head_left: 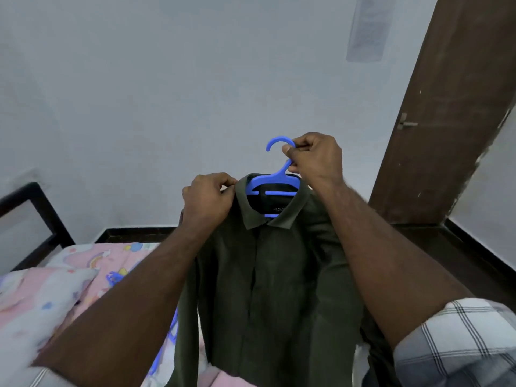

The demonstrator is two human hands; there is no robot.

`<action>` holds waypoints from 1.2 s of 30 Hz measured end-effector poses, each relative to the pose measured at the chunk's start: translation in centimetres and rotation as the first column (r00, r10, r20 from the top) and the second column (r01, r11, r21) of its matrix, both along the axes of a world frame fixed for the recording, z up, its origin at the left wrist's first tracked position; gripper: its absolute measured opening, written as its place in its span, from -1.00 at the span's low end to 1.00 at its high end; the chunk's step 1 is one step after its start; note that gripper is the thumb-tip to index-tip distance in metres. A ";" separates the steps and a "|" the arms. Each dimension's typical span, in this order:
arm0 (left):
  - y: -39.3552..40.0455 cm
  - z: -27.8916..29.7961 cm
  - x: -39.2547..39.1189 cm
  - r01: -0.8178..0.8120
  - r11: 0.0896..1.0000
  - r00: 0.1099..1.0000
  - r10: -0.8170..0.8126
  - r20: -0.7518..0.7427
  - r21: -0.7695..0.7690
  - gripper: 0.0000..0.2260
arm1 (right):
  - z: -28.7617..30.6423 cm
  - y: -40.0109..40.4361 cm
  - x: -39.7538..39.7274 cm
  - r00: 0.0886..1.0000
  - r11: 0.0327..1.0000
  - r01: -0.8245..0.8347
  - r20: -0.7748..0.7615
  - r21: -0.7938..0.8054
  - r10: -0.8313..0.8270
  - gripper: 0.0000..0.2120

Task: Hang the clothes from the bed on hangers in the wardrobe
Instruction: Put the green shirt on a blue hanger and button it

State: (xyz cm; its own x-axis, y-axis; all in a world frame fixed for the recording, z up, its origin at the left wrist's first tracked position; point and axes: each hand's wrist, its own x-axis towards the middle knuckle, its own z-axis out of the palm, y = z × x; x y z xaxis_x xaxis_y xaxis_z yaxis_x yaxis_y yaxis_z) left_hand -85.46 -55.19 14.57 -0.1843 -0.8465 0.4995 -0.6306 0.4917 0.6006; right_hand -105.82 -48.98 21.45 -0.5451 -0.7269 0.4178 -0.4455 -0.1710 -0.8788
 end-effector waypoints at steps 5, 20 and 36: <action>4.0 3.5 0.8 -0.053 0.961 0.998 0.042 -0.047 -0.273 -0.85 | 3.5 2.3 1.1 0.998 0.997 0.044 -0.041 -0.062 -0.046 -0.92; 2.9 9.5 6.0 0.104 0.994 0.964 -0.089 0.252 -0.046 -0.69 | 9.0 4.0 6.8 0.997 0.987 -0.073 -0.037 -0.144 0.068 -0.90; -0.8 10.9 8.7 0.086 0.995 0.996 -0.084 0.025 -0.060 -0.87 | -0.6 5.7 -3.5 0.997 0.987 -0.031 -0.071 0.159 0.043 -0.69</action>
State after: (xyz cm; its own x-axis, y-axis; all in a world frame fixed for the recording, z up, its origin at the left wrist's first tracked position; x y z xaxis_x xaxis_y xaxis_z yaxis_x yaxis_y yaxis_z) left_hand -76.76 -56.02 25.46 -0.2658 -0.7953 0.5448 -0.5978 0.5793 0.5541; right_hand -109.34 -43.27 20.83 -0.4888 -0.8058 0.3344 -0.5061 -0.0503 -0.8610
